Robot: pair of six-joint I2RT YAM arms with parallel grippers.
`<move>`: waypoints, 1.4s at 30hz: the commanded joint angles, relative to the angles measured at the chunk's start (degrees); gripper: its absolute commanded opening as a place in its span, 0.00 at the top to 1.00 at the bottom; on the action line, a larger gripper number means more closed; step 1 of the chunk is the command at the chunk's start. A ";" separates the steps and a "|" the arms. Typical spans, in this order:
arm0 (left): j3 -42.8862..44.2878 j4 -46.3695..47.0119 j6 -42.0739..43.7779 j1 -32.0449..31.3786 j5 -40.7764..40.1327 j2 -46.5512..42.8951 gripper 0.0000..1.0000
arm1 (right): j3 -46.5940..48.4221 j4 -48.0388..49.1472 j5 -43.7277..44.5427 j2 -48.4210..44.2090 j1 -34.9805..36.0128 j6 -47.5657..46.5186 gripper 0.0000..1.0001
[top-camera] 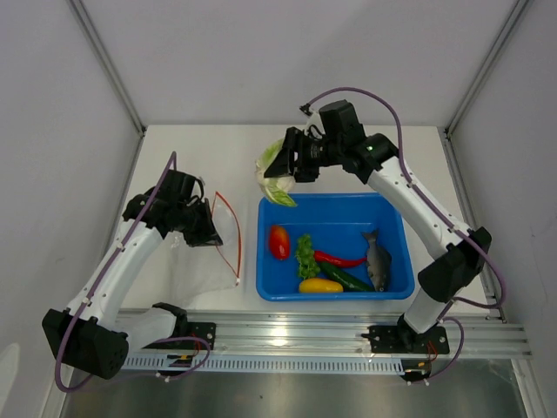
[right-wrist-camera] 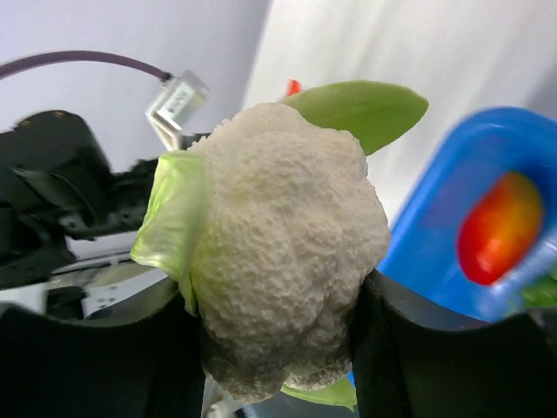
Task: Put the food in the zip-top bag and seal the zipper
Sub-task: Place the fake vegetable in the zipper food storage bag.
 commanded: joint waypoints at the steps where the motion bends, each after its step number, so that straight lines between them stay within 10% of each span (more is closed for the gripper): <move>1: 0.25 2.16 1.71 -0.45 2.60 -0.16 0.99 | 3.24 12.41 -11.40 2.27 -0.06 8.58 1.00; 42: 12.29 3.92 -0.49 -0.45 2.70 8.01 0.99 | 13.17 1.97 -27.94 24.25 3.28 12.73 1.00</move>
